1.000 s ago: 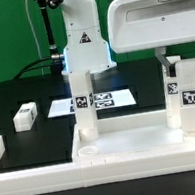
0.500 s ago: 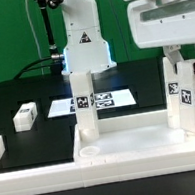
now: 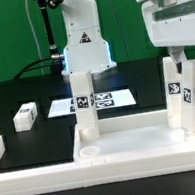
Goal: Assemble desk
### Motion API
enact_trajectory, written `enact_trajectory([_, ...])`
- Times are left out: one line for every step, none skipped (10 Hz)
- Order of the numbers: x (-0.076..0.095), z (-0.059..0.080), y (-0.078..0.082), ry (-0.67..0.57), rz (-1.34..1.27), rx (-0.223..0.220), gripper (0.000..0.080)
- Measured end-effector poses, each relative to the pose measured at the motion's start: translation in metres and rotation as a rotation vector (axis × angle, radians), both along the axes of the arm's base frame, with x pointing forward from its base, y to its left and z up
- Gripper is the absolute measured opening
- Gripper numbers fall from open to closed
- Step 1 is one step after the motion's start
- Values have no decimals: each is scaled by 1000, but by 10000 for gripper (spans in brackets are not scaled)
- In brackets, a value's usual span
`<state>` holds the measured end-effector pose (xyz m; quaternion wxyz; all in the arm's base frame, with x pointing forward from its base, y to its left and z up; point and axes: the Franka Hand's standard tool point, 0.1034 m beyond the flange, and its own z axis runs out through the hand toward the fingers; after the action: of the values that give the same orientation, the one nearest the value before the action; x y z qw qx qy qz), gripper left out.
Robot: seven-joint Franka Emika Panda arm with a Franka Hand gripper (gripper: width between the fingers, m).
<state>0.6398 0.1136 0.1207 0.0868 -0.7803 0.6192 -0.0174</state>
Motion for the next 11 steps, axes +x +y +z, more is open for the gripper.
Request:
enact_trajectory([2, 1, -8, -36, 252, -34, 640])
enact_trajectory([5, -6, -14, -84, 485, -67, 647])
enact_trajectory([-1, -10, -4, -75, 511, -62, 647])
enact_trajectory([-1, -10, 0, -87, 605, -76, 647])
enact_trajectory([-1, -10, -4, -93, 660, -85, 649])
enact_trajectory([-1, -10, -4, -99, 725, -96, 649])
enact_trajectory([-1, -9, -2, -107, 913, -122, 649])
enact_trajectory([2, -4, 3, -114, 1147, -142, 649])
enact_trajectory([7, -1, 7, -121, 1226, -147, 649])
enact_trajectory([6, -3, 5, -120, 1221, -150, 649])
enact_trajectory([6, -3, 5, -115, 1198, -147, 649])
